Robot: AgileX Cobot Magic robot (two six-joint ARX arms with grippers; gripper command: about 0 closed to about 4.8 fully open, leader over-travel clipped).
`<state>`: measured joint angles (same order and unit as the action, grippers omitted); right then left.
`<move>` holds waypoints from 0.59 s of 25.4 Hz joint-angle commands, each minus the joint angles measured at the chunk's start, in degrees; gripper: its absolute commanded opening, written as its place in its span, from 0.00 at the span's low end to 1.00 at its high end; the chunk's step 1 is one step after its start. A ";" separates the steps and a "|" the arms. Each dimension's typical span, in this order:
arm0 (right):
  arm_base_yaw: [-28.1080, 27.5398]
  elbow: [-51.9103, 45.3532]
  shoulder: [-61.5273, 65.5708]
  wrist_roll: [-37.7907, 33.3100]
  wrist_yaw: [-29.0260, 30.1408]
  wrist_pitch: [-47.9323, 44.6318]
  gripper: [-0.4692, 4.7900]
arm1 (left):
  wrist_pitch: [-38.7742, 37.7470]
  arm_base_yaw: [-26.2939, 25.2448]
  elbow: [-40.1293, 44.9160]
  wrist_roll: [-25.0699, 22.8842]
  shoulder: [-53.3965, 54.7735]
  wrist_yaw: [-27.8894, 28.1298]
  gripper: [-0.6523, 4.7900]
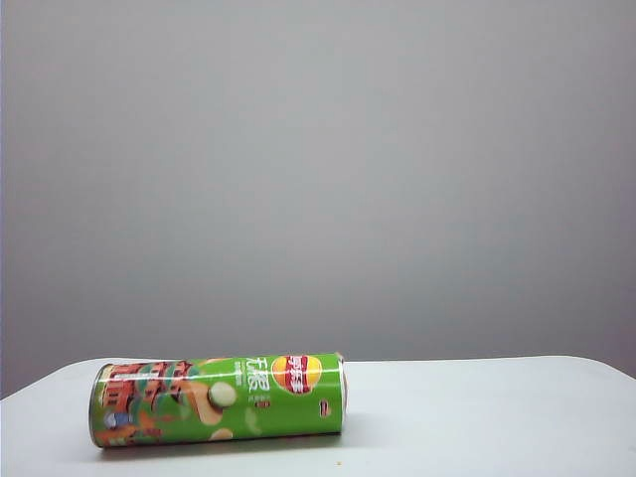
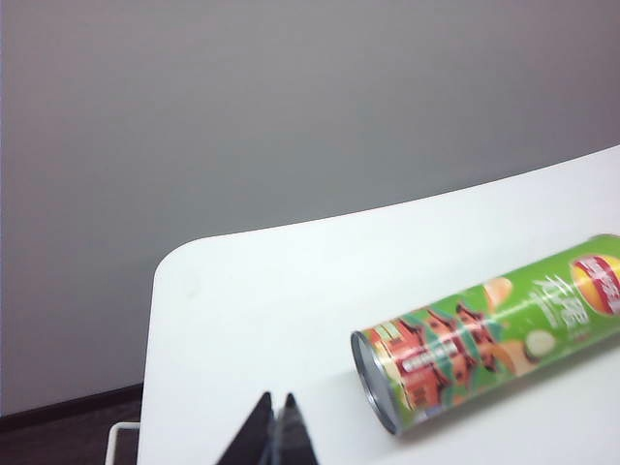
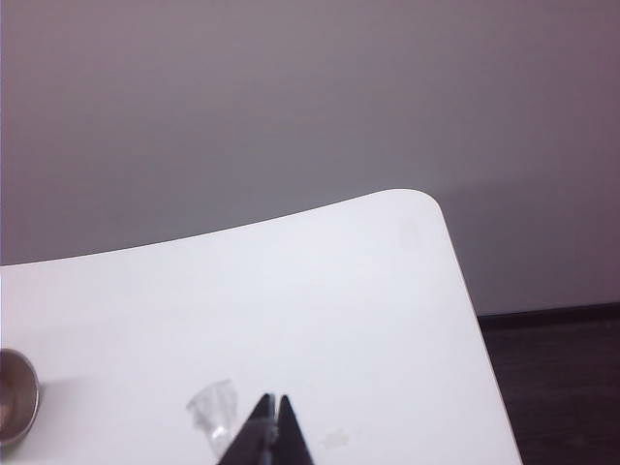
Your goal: Pick up the green tub of chips from the desk, push the transparent container that's holding the chips and has slipped out back in, and finally put the chips back on the desk.
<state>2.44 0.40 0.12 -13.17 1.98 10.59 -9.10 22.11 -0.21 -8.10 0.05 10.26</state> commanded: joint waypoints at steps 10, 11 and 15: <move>0.02 -0.35 0.00 -0.28 -0.42 -0.28 0.09 | -0.90 0.00 -0.15 -0.46 0.00 -3.80 0.17; 0.00 -0.35 0.00 -0.28 -0.42 -0.31 0.09 | -0.90 0.00 -0.15 -0.70 0.00 -3.37 0.17; 0.02 -0.35 0.00 -0.28 -0.39 -0.31 0.09 | -0.90 0.02 -0.15 -0.66 0.00 -3.76 0.17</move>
<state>2.44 0.40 0.12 -13.34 1.69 10.59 -9.65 22.13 -0.32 -8.36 0.05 6.66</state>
